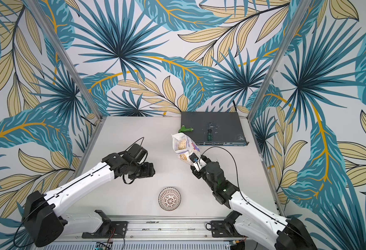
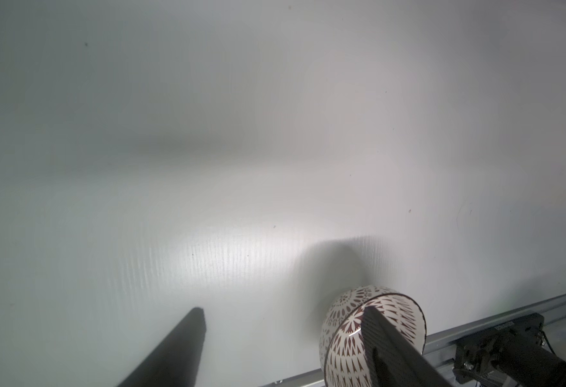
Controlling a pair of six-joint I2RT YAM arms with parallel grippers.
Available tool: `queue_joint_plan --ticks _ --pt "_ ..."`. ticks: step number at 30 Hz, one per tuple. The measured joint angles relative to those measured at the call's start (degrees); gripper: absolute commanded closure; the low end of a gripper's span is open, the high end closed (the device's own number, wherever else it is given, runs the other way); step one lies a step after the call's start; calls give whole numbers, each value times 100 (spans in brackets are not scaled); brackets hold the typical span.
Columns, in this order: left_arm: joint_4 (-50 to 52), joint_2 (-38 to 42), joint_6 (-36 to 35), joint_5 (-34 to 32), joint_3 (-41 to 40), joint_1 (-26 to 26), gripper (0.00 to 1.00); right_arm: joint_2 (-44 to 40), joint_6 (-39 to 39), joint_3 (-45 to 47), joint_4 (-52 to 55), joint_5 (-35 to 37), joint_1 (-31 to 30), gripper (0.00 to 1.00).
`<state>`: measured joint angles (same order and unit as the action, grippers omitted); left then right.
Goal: Pour the oats into the breakfast bowl
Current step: Pick up the oats bag from the center of the board, then pour the oats into the bowl.
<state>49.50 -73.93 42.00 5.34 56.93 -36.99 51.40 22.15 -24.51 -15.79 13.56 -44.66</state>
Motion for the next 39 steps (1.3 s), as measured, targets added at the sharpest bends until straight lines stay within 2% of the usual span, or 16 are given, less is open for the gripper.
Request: queue_joint_plan --ticks 3,8,10,13,24,31,39 --pt "-166 131 28 197 -433 -162 25 -470 330 -127 850 216 0 100" --pt "-376 321 133 343 -754 -522 25 -743 562 -326 1930 411 0 100" --pt "-424 332 188 358 -835 -678 30 -831 597 -326 2297 437 0 100" --pt "-380 345 278 221 -933 -935 32 -994 638 -326 2850 439 0 100" --pt "-627 518 979 -28 -1373 -1886 43 -1460 833 -326 4033 258 0 100" --pt "-907 459 1296 -173 -1373 -2020 47 -1987 1064 -323 4647 116 0 100" --pt "-944 278 1506 -264 -1373 -2031 47 -2076 1482 -323 5128 92 -107 100"
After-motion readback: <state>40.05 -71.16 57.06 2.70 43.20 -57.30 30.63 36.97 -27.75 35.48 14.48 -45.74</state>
